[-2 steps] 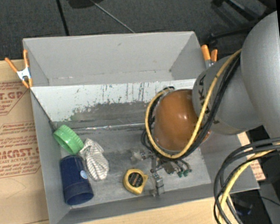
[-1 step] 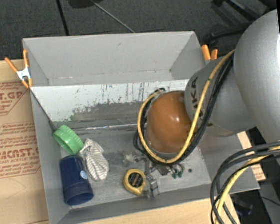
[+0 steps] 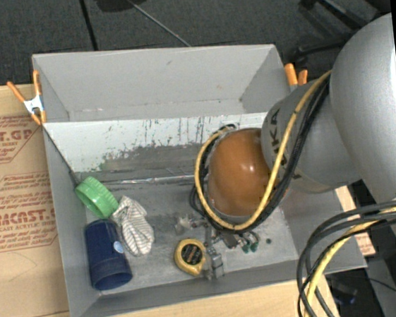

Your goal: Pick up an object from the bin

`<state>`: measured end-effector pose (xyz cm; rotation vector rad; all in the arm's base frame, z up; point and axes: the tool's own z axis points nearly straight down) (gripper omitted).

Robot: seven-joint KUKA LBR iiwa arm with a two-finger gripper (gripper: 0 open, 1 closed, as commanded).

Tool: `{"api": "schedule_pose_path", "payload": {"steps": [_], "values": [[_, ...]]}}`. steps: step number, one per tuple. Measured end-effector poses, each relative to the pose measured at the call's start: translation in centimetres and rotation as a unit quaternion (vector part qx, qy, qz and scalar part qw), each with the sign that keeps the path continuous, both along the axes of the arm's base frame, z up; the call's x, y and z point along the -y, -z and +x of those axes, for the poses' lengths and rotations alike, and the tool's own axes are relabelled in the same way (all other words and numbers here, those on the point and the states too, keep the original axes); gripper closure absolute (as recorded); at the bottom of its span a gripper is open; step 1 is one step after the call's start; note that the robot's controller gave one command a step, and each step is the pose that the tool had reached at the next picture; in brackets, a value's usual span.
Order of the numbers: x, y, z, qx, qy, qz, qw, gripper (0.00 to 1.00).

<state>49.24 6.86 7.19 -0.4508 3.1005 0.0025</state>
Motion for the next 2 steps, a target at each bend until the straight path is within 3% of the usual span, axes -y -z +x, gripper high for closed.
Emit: {"api": "schedule_pose_path", "payload": {"steps": [1, 2], "values": [[-2.87, 0.27, 0.73, -0.0045, -0.216, -0.002, 0.9763, 1.0], [-2.87, 0.25, 0.74, -0.0044, -0.216, -0.002, 0.9763, 1.0]]}}
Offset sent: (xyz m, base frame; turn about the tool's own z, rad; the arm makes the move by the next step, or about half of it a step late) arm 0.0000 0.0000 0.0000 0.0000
